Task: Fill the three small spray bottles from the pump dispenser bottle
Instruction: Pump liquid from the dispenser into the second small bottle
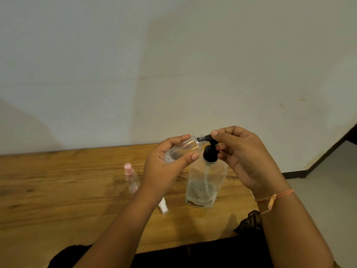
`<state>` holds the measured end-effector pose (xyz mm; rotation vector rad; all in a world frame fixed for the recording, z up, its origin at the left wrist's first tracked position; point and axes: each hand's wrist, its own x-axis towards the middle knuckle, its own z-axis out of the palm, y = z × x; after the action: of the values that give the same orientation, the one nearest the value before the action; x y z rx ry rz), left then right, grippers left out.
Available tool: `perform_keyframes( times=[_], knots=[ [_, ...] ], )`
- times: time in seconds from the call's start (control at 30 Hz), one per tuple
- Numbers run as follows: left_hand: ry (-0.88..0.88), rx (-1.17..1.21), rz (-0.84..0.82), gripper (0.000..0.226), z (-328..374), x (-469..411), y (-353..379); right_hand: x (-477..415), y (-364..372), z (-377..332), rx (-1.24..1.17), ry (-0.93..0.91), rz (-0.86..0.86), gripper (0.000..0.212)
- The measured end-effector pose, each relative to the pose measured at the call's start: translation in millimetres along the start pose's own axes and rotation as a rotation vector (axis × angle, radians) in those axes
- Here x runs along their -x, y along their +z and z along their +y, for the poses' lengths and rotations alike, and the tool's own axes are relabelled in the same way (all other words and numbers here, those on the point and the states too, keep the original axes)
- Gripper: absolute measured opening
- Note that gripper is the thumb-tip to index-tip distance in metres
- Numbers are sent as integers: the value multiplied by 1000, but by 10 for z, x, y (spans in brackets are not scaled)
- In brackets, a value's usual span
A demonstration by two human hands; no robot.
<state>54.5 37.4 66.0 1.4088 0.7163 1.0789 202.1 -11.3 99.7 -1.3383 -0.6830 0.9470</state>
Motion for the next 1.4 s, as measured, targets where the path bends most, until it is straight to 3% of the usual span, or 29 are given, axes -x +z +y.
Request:
perform_keyframes(
  times=[0.13, 0.47, 0.7, 0.97, 1.2, 1.4],
  knots=[
    [-20, 11, -3, 41, -16, 4, -4, -23, 0, -9, -29, 44, -27, 9],
    [-33, -23, -19, 36, -53, 4, -34, -121, -49, 34, 210, 56, -69, 13],
    [4, -6, 2, 37, 7, 21, -16, 23, 51, 100, -32, -39, -11, 3],
    [-13, -43, 21, 36, -10, 25, 9, 62, 327, 206, -90, -150, 116, 14],
    [-38, -42, 20, 35, -41, 30, 23, 23, 305, 240, -58, -188, 94, 20],
    [20, -61, 15, 39, -7, 43, 23, 49, 264, 198, -184, -159, 55, 24]
  ],
)
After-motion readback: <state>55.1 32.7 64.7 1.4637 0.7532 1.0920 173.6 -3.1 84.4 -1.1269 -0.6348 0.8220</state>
